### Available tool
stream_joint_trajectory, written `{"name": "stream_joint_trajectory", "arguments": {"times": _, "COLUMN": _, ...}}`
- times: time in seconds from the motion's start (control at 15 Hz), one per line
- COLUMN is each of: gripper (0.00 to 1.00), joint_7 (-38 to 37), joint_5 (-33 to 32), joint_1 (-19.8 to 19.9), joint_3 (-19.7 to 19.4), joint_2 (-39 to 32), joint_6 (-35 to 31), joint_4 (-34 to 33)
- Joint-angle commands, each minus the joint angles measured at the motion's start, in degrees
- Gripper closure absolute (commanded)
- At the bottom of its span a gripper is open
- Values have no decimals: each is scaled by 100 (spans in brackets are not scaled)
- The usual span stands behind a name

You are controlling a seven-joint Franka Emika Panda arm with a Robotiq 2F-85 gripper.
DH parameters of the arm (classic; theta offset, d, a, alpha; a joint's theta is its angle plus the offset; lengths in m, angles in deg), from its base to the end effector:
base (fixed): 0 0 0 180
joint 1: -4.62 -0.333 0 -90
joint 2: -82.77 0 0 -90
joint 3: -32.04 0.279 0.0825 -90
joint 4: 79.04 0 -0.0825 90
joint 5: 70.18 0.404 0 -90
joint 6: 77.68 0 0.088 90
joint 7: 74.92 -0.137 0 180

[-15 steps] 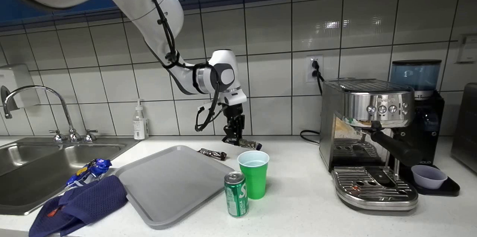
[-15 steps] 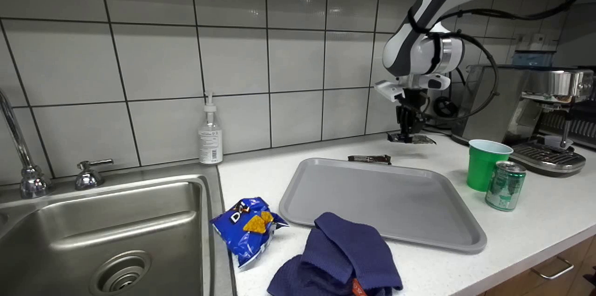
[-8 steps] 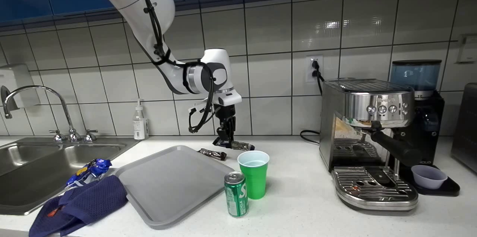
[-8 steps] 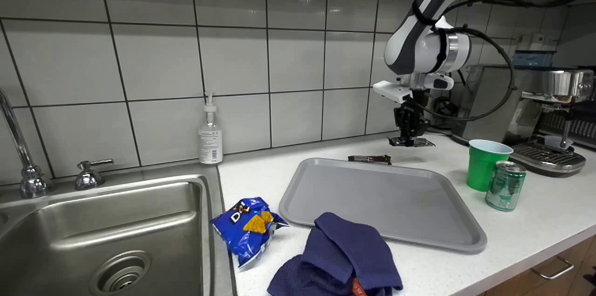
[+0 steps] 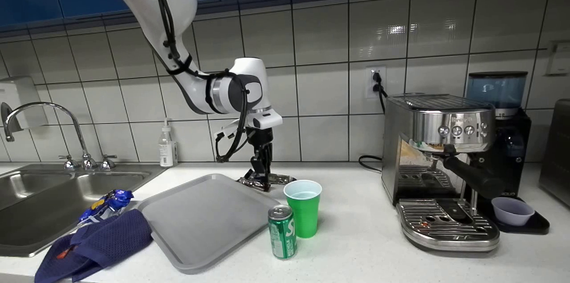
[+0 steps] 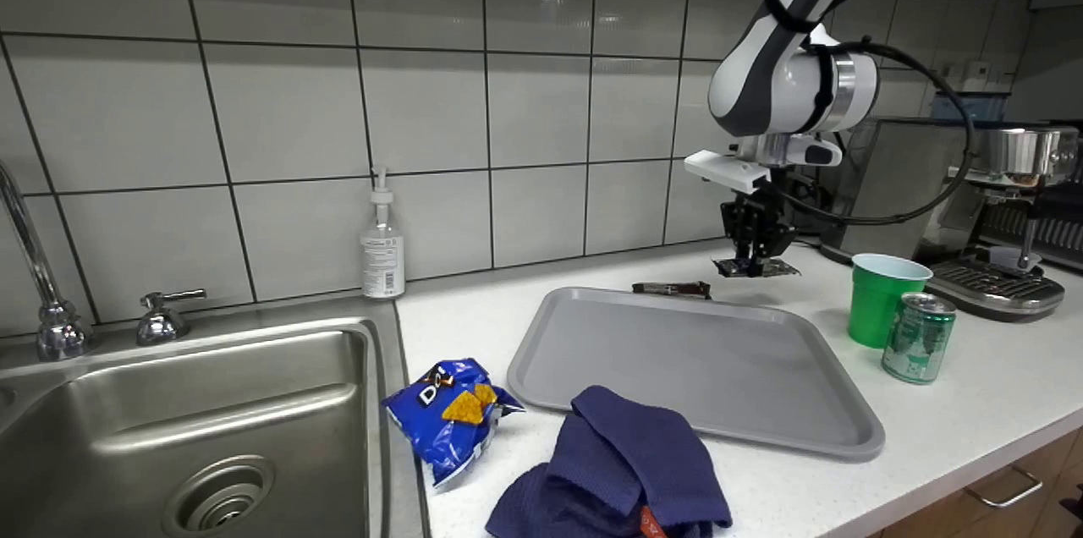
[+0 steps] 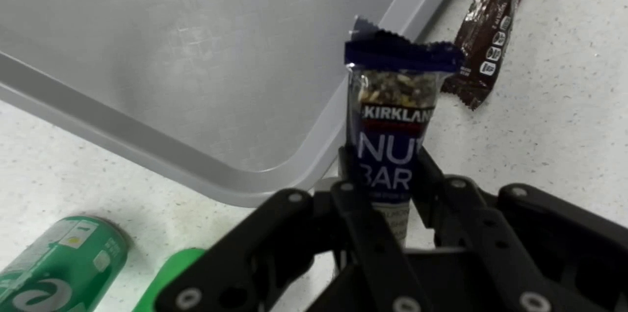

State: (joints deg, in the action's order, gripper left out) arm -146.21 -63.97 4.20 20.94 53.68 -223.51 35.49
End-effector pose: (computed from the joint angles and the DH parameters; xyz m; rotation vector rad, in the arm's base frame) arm 0.5977 -0.1166 0.1326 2.3053 -2.1319 0.0929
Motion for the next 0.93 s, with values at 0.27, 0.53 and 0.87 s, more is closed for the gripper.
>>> {"name": "stream_joint_trajectory", "arguments": {"times": 0.27, "gripper": 93, "joint_7": 224, "joint_5": -430, "joint_1": -236, "joint_3": -6, "joint_2": 700, "joint_6": -165, "joint_4": 948}}
{"name": "stream_joint_trajectory", "arguments": {"times": 0.53, "gripper": 93, "joint_7": 105, "joint_5": -622, "joint_1": -414, "joint_3": 14, "joint_2": 831, "joint_6": -216, "joint_4": 1215}}
{"name": "stream_joint_trajectory", "arguments": {"times": 0.87, "gripper": 93, "joint_7": -96, "joint_5": -621, "joint_1": -648, "joint_3": 45, "joint_2": 718, "joint_6": -357, "joint_4": 1342}}
